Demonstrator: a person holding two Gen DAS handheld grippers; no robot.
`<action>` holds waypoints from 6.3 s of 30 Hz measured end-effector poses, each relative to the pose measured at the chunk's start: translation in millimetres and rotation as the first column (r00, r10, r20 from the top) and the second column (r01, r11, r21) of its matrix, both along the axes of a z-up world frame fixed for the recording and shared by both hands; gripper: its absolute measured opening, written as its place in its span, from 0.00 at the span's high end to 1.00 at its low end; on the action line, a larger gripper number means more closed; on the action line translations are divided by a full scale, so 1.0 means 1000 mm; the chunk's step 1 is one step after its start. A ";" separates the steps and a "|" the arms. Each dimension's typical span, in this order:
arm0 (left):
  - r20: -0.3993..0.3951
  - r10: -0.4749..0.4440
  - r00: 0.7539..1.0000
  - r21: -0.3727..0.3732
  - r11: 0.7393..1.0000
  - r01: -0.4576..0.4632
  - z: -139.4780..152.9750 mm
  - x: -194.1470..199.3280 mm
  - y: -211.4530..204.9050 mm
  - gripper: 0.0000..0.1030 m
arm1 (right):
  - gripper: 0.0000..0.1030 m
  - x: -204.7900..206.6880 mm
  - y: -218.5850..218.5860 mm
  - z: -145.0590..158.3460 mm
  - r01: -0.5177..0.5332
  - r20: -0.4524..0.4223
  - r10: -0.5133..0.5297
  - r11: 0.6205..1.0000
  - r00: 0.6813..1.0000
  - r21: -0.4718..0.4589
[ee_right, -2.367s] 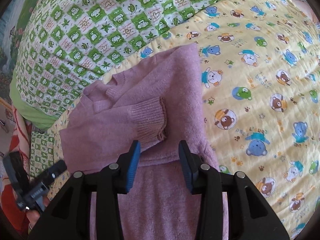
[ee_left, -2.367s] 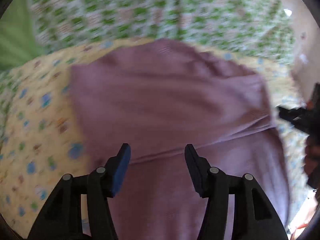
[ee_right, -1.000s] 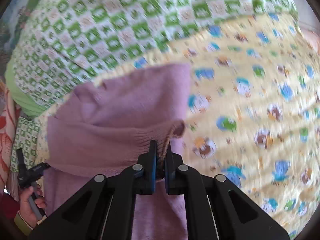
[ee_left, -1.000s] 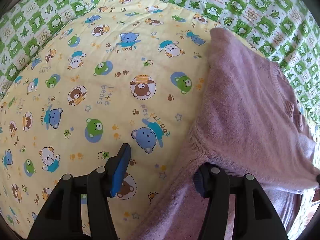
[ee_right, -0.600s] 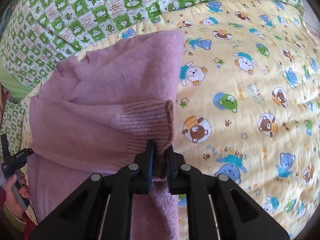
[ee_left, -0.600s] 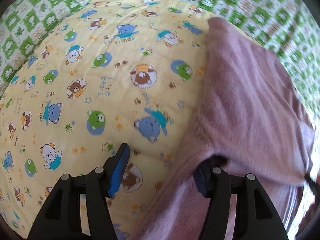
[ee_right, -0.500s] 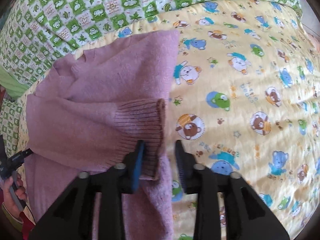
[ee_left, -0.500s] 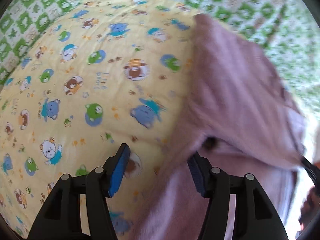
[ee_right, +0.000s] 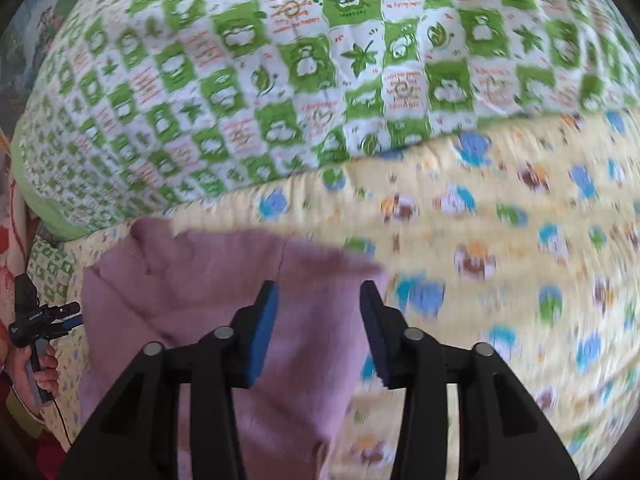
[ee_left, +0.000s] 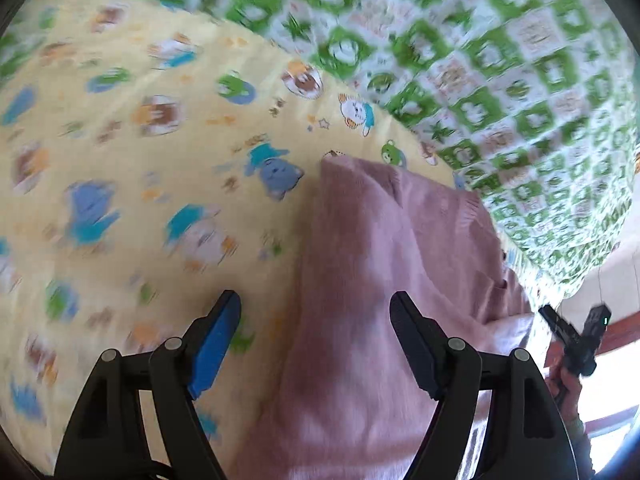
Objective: Fold small clothes
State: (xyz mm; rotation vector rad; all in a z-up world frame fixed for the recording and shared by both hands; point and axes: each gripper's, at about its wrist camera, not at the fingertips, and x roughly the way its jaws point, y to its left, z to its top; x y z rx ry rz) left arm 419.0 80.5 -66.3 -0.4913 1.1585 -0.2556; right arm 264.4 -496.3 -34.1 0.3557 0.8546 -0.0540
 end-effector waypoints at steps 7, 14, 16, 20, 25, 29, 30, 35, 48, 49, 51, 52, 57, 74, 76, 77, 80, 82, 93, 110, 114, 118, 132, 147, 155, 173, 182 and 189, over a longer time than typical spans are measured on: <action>0.013 -0.086 0.996 0.068 0.994 0.085 -0.004 0.035 -0.027 0.19 | 0.52 0.069 0.002 -0.025 -0.196 -0.090 0.195 0.981 0.977 -0.005; 0.052 -0.118 0.992 0.164 0.980 0.109 -0.005 0.045 -0.055 0.42 | 0.87 0.082 0.025 -0.049 -0.291 -0.149 0.286 0.957 0.947 -0.012; 0.068 -0.149 0.987 0.158 0.978 0.137 -0.004 0.044 -0.062 0.81 | 0.91 0.079 0.032 -0.049 -0.296 -0.145 0.285 0.953 0.948 -0.062; 0.178 -0.183 0.967 0.221 0.965 0.142 0.028 0.026 -0.082 0.90 | 0.93 0.064 0.031 -0.023 -0.190 -0.040 0.187 0.978 0.982 -0.088; 0.173 -0.155 0.973 0.264 0.959 0.106 0.020 0.029 -0.082 0.90 | 0.93 0.050 0.025 -0.019 -0.104 -0.016 0.103 0.987 0.995 -0.121; 0.167 -0.114 0.979 0.204 0.976 0.079 0.001 0.037 -0.062 0.89 | 0.93 0.067 0.033 -0.042 -0.085 -0.079 0.073 0.983 0.994 -0.164; 0.160 -0.110 0.981 0.173 0.981 0.082 -0.002 0.040 -0.058 0.87 | 0.93 0.069 0.033 -0.044 -0.067 -0.078 0.055 0.985 0.995 -0.161; 0.160 -0.090 0.983 0.138 0.988 0.068 -0.001 0.034 -0.047 0.71 | 0.92 0.072 0.036 -0.044 -0.034 -0.078 0.024 0.991 0.997 -0.127; 0.145 -0.043 0.988 0.263 0.965 0.004 0.025 -0.013 -0.017 0.67 | 0.63 -0.021 0.061 0.007 -0.010 0.037 0.010 1.000 0.999 -0.005; 0.148 -0.050 0.988 0.253 0.967 0.011 0.029 -0.025 -0.016 0.66 | 0.62 -0.028 0.070 0.008 -0.021 0.040 0.021 1.000 0.999 0.004; 0.152 -0.069 0.986 0.224 0.974 0.034 0.034 -0.050 -0.019 0.59 | 0.60 -0.051 0.081 0.008 -0.042 0.042 0.041 0.999 0.998 0.032; 0.151 -0.083 0.985 0.218 0.975 0.049 0.034 -0.060 -0.022 0.56 | 0.58 -0.066 0.086 0.007 -0.050 0.036 0.049 0.998 0.998 0.041; 0.099 -0.200 0.975 0.347 0.925 0.154 0.015 -0.111 -0.052 0.49 | 0.57 -0.123 0.112 -0.015 -0.058 -0.025 0.060 0.996 0.998 0.071; 0.042 -0.142 0.989 0.440 0.891 0.109 -0.016 -0.135 -0.054 0.62 | 0.57 -0.154 0.101 -0.034 0.110 -0.055 -0.104 0.987 0.993 0.114; 0.038 -0.127 0.991 0.497 0.863 0.091 -0.022 -0.131 -0.057 0.64 | 0.57 -0.144 0.091 -0.039 0.149 -0.051 -0.144 0.983 0.988 0.109; 0.031 -0.100 0.995 0.499 0.864 0.071 -0.024 -0.128 -0.053 0.69 | 0.57 -0.138 0.086 -0.043 0.164 -0.053 -0.159 0.981 0.986 0.105; 0.029 0.050 0.998 0.386 0.921 -0.057 -0.025 -0.121 -0.023 0.69 | 0.57 -0.123 0.083 -0.048 0.167 -0.055 -0.163 0.983 0.985 0.079; 0.023 0.105 0.994 0.325 0.940 -0.107 -0.025 -0.122 -0.009 0.69 | 0.58 -0.112 0.089 -0.046 0.134 -0.051 -0.132 0.991 0.990 0.023; 0.028 0.212 0.977 0.258 0.942 -0.212 -0.027 -0.145 0.007 0.68 | 0.43 -0.079 0.100 -0.037 -0.011 -0.033 0.006 0.986 0.999 -0.164; 0.024 0.220 0.975 0.284 0.934 -0.218 -0.028 -0.148 0.004 0.63 | 0.88 -0.050 0.087 -0.059 -0.105 -0.181 0.075 0.981 0.981 -0.161; 0.014 0.178 0.984 0.317 0.932 -0.173 -0.019 -0.166 0.007 0.59 | 0.69 -0.086 0.086 -0.039 -0.040 -0.122 0.025 0.992 0.992 -0.122; 0.018 0.121 0.993 0.301 0.946 -0.121 -0.008 -0.201 0.010 0.61 | 0.63 -0.145 0.096 -0.016 -0.032 -0.066 0.026 0.995 0.997 -0.094; -0.061 -0.041 0.997 0.216 0.975 0.053 -0.015 -0.358 0.020 0.37 | 0.63 -0.321 0.139 -0.038 0.040 -0.131 -0.034 0.999 0.991 0.037; -0.094 -0.169 0.981 0.179 0.967 0.184 -0.043 -0.444 -0.009 0.26 | 0.62 -0.422 0.171 -0.078 0.085 -0.191 -0.051 0.981 0.980 0.174; -0.108 -0.146 0.983 0.134 0.978 0.160 -0.050 -0.461 -0.008 0.25 | 0.62 -0.433 0.177 -0.088 0.090 -0.169 -0.047 0.962 0.984 0.258; -0.051 -0.150 0.987 0.036 0.988 0.152 -0.049 -0.467 0.006 0.95 | 0.92 -0.437 0.173 -0.095 0.083 -0.143 -0.033 0.930 0.989 0.359; 0.088 -0.174 0.981 -0.085 0.980 0.181 0.001 -0.446 -0.009 0.95 | 0.93 -0.413 0.179 -0.046 0.005 -0.014 0.000 0.918 1.000 0.396; 0.228 -0.150 0.962 -0.121 0.976 0.181 0.058 -0.375 -0.009 0.95 | 0.93 -0.363 0.156 -0.003 -0.026 0.101 -0.015 0.919 0.995 0.394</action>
